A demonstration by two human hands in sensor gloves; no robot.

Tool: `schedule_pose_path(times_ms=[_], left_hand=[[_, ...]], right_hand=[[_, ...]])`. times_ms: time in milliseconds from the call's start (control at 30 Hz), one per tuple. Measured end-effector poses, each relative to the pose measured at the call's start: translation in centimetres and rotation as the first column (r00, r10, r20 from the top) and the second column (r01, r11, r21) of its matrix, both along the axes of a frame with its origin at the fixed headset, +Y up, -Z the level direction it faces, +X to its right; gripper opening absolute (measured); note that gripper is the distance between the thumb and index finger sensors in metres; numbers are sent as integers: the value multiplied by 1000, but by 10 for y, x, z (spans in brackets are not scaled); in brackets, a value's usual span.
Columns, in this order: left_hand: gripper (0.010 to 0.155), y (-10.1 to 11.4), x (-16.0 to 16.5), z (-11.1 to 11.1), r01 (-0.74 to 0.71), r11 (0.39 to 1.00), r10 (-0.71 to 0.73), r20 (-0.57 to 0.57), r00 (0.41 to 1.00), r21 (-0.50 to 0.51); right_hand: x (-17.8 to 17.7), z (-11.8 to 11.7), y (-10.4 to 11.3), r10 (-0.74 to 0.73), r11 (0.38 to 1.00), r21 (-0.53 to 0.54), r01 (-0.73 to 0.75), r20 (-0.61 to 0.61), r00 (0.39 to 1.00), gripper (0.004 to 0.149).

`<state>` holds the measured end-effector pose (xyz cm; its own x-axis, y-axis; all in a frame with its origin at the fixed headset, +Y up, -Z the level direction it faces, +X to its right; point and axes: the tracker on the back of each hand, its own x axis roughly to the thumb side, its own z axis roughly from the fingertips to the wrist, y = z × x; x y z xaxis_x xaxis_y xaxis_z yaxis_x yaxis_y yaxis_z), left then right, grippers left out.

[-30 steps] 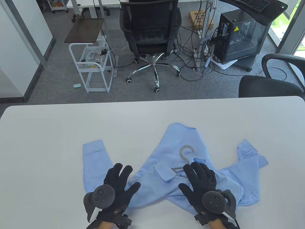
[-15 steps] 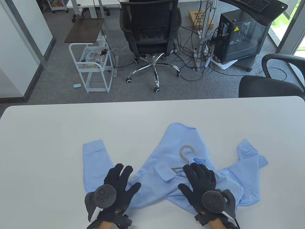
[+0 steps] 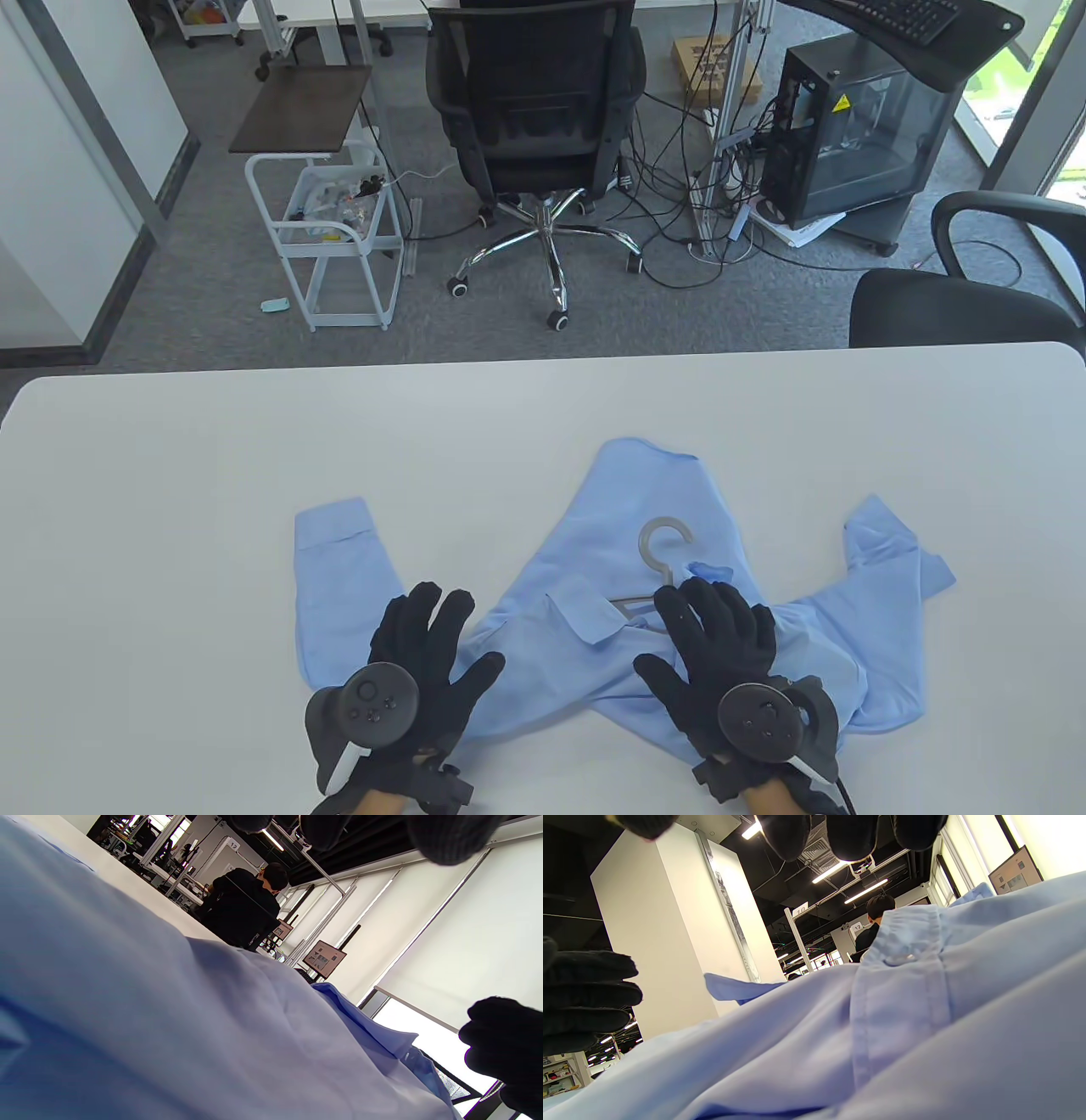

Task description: Remove long-sleeve shirt from gray hanger

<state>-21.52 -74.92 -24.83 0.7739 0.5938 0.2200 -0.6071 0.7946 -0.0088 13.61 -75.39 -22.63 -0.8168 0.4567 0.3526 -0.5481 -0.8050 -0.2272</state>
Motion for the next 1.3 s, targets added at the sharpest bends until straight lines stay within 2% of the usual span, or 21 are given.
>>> schedule_pose_path(times_ms=[233,400,1300], left_hand=[[83,0,0,0,6,1000,-6,3,1000,1],[78,0,-1,0,-1,1000,1,-11,1000,-1],[80,0,0,-1,3,1000,-3,-10,1000,-15]], right_hand=[[-1,0,0,4,1000,2,-4,-3,1000,75],[-2,0,1,9,1000,1,-9,-7,1000,72],[-6,2,3,6,1000,10,-6,15,1000,71]])
